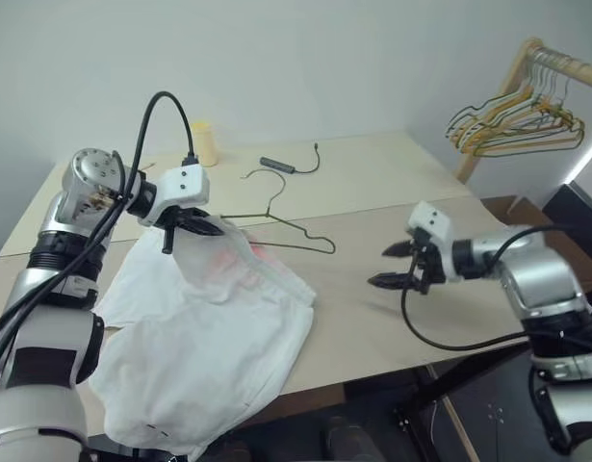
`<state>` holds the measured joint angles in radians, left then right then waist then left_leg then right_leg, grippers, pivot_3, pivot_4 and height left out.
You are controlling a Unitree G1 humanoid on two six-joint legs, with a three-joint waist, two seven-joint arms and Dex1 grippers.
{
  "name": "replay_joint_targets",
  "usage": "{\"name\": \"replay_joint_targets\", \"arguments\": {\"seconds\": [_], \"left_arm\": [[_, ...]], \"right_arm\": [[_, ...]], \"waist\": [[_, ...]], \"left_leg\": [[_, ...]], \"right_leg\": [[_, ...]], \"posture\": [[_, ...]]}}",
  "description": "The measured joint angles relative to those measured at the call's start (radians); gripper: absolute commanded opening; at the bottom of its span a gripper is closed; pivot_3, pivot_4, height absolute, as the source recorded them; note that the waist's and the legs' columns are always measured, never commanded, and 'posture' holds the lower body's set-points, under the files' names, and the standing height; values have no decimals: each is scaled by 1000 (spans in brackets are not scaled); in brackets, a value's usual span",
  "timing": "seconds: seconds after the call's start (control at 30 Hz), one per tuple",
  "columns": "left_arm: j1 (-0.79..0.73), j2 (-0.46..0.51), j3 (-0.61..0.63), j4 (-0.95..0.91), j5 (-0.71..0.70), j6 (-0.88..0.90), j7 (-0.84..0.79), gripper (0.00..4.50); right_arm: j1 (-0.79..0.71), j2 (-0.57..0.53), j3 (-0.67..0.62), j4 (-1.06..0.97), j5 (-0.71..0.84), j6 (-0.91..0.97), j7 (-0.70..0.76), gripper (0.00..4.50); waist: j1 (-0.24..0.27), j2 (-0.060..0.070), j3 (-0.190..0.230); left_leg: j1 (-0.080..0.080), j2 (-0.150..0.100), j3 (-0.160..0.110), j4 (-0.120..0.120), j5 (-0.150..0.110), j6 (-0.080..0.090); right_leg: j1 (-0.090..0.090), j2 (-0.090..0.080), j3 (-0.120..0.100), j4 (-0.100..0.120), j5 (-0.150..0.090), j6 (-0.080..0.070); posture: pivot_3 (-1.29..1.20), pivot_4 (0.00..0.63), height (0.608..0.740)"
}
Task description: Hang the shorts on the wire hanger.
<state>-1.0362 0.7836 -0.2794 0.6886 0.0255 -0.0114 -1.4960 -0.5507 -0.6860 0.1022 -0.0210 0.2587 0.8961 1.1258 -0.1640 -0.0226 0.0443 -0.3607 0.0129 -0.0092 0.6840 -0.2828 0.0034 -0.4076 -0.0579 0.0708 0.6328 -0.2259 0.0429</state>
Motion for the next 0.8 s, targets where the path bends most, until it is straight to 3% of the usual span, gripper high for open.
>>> {"name": "replay_joint_targets", "arguments": {"seconds": [0.17,0.33,0.47,0.73,0.77,0.8], "left_arm": [[-16,-9,9,2,5,-8,3,0],[-16,-10,13,6,11,-7,0,0],[-16,-10,19,12,12,-6,-2,0],[-17,-11,23,16,12,-5,-6,0],[-17,-11,25,16,12,-4,-6,0],[-17,-10,26,16,12,-3,-7,0]], "right_arm": [[102,263,-33,-116,117,227,-192,4475],[154,366,-38,-158,141,266,-337,4309],[175,392,-32,-157,158,266,-376,3265],[167,438,-15,-112,158,262,-446,309],[166,438,-15,-107,158,261,-450,36],[165,438,-15,-105,158,258,-451,36]], "waist": [[-13,0,0],[-12,0,0],[-13,0,0],[-18,0,0],[-18,0,0],[-17,0,0]], "left_leg": [[0,0,-5,0,0,0],[-9,-2,-10,6,0,0],[-18,-3,-10,12,0,0],[-17,-3,-11,12,0,0],[-17,-3,-11,12,0,0],[-17,-3,-11,12,0,0]], "right_leg": [[0,0,0,2,0,0],[-7,-2,-1,2,1,3],[-15,-3,-1,14,1,3],[-15,-2,-1,13,1,3],[-15,-2,-1,13,1,3],[-15,-2,-1,13,1,3]], "posture": [[-144,0,740],[-143,0,740],[-141,0,740],[-126,0,740],[-124,0,740],[-124,0,740]]}}
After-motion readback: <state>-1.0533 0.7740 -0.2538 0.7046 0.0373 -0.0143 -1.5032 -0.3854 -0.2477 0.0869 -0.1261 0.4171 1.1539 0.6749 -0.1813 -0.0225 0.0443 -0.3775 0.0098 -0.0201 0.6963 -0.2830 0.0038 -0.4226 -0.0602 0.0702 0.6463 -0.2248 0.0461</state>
